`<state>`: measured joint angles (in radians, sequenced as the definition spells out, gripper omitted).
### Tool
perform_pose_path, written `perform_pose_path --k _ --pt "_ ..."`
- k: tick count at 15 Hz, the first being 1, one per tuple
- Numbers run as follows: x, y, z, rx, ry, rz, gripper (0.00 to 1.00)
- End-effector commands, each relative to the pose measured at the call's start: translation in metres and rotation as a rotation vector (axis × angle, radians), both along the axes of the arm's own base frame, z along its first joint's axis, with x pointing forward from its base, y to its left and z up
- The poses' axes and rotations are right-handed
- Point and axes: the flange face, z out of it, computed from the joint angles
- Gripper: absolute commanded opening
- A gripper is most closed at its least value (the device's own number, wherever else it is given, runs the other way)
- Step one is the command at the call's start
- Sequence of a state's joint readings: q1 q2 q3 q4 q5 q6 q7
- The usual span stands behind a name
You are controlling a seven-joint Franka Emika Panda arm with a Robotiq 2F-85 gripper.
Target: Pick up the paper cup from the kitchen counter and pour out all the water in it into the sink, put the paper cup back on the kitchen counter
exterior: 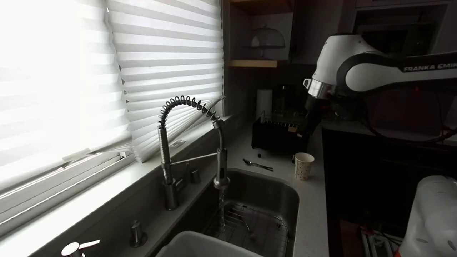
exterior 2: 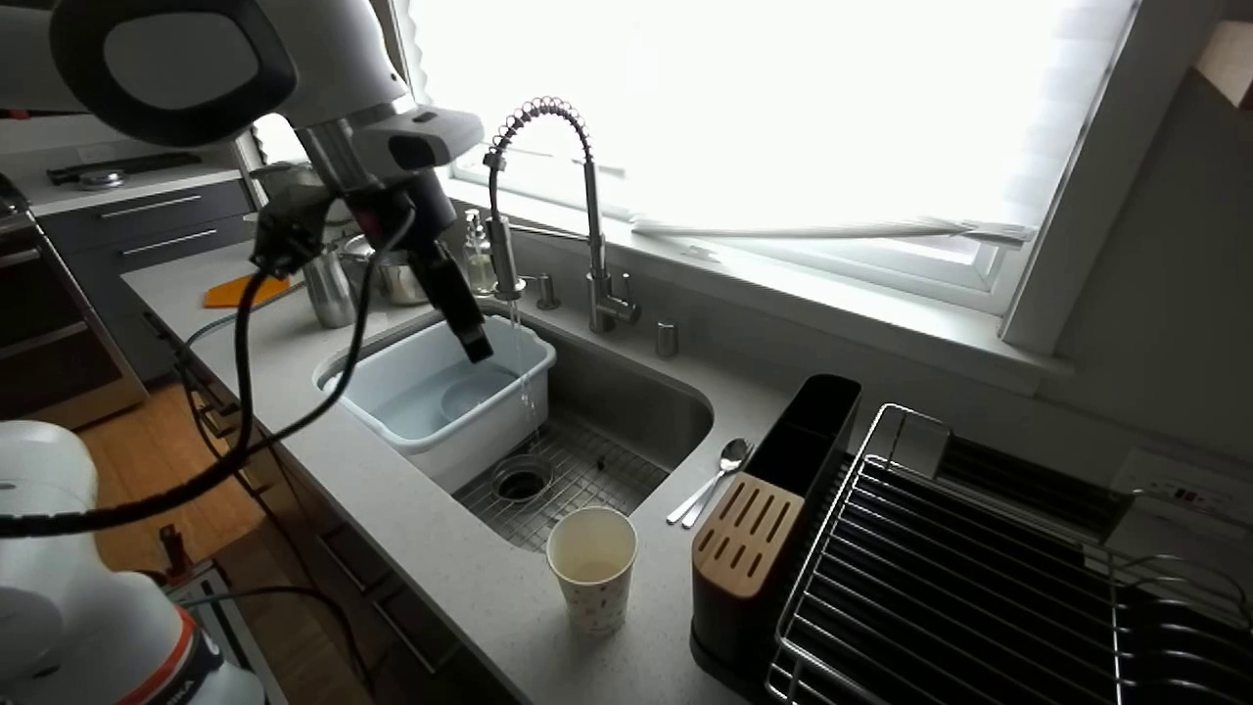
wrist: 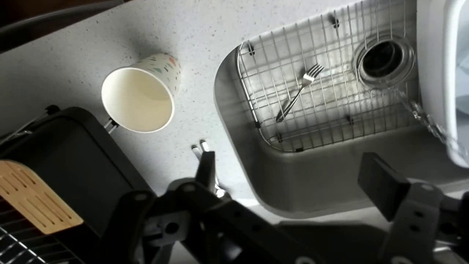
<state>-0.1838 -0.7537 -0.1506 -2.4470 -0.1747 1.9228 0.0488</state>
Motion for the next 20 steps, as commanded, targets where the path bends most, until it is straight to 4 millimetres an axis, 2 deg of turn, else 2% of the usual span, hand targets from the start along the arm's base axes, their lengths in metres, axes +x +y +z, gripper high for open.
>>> perform_pose_path --k 1,4,10,15,17,20 --pt "0.015 -0.078 -0.019 0.117 -0.077 -0.151 1.00" --pt "0.014 -0.126 -0.040 0.192 -0.038 -0.209 1.00" --pt "-0.002 -0.189 -0.073 0.179 0.063 -0.321 1.00" --pt "-0.015 -0.221 -0.108 0.214 0.120 -0.343 1.00" --pt "-0.019 -0.228 -0.126 0.232 0.158 -0.342 1.00" --pt "-0.018 -0.231 -0.142 0.252 0.148 -0.354 1.00"
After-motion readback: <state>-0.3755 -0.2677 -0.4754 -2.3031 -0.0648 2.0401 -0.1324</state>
